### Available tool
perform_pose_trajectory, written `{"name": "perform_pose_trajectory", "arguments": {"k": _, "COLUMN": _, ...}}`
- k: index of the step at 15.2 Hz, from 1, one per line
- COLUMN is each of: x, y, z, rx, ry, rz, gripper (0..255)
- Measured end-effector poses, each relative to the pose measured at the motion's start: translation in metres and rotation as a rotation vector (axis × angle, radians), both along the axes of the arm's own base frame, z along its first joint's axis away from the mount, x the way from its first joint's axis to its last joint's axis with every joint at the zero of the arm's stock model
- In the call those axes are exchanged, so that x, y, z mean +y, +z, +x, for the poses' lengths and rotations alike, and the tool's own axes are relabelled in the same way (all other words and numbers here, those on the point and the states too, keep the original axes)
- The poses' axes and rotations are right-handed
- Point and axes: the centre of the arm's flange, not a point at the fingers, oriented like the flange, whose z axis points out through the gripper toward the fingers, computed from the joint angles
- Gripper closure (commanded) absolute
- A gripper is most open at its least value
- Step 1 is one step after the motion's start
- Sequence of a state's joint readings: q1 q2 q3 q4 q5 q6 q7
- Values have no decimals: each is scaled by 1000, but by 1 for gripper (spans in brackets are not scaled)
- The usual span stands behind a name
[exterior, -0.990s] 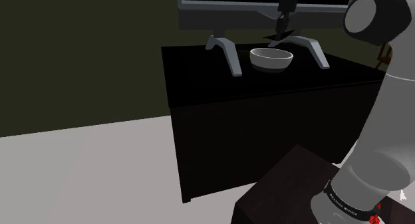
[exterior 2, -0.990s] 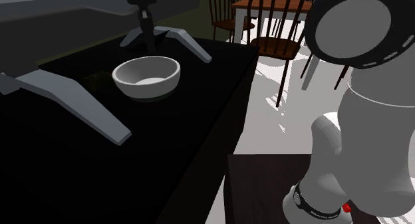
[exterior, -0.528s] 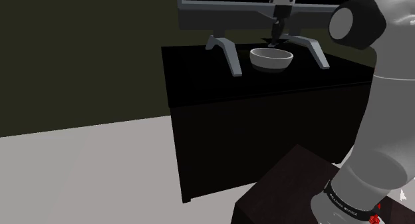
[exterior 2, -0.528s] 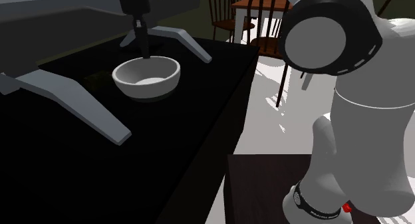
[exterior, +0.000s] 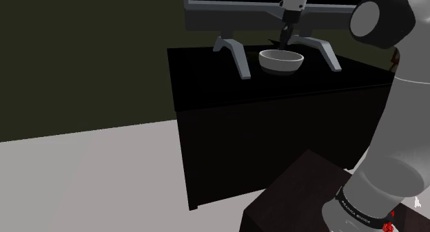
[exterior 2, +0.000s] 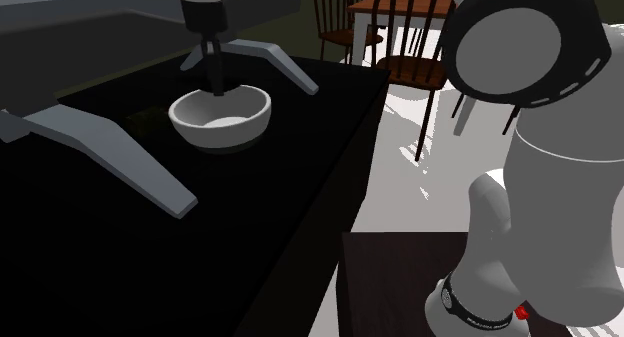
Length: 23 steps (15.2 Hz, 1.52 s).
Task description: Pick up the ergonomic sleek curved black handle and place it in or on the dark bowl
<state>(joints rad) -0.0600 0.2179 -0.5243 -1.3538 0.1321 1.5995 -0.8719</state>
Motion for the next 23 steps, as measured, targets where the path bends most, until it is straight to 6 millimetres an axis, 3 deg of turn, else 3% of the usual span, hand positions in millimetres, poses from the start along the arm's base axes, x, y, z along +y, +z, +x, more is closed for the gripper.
{"name": "perform_pose_trajectory", "arguments": {"k": 6, "x": 0, "y": -3, "z": 0, "rx": -25, "ry": -2, "rz": -17, "gripper": 255}}
{"name": "perform_pose_trajectory", "arguments": {"k": 7, "x": 0, "y": -2, "z": 0, "rx": -19, "ry": -1, "rz": -12, "gripper": 0}}
{"name": "perform_pose_trajectory", "arguments": {"k": 14, "x": 0, "y": 1, "z": 0, "rx": 6, "ry": 1, "rz": 3, "gripper": 0}}
{"name": "perform_pose_trajectory", "arguments": {"k": 18, "x": -1, "y": 19, "z": 0, "rx": 52, "ry": -8, "rz": 18, "gripper": 0}}
{"name": "perform_pose_trajectory", "arguments": {"k": 23, "x": -1, "y": 23, "z": 1, "rx": 57, "ry": -8, "rz": 20, "gripper": 0}}
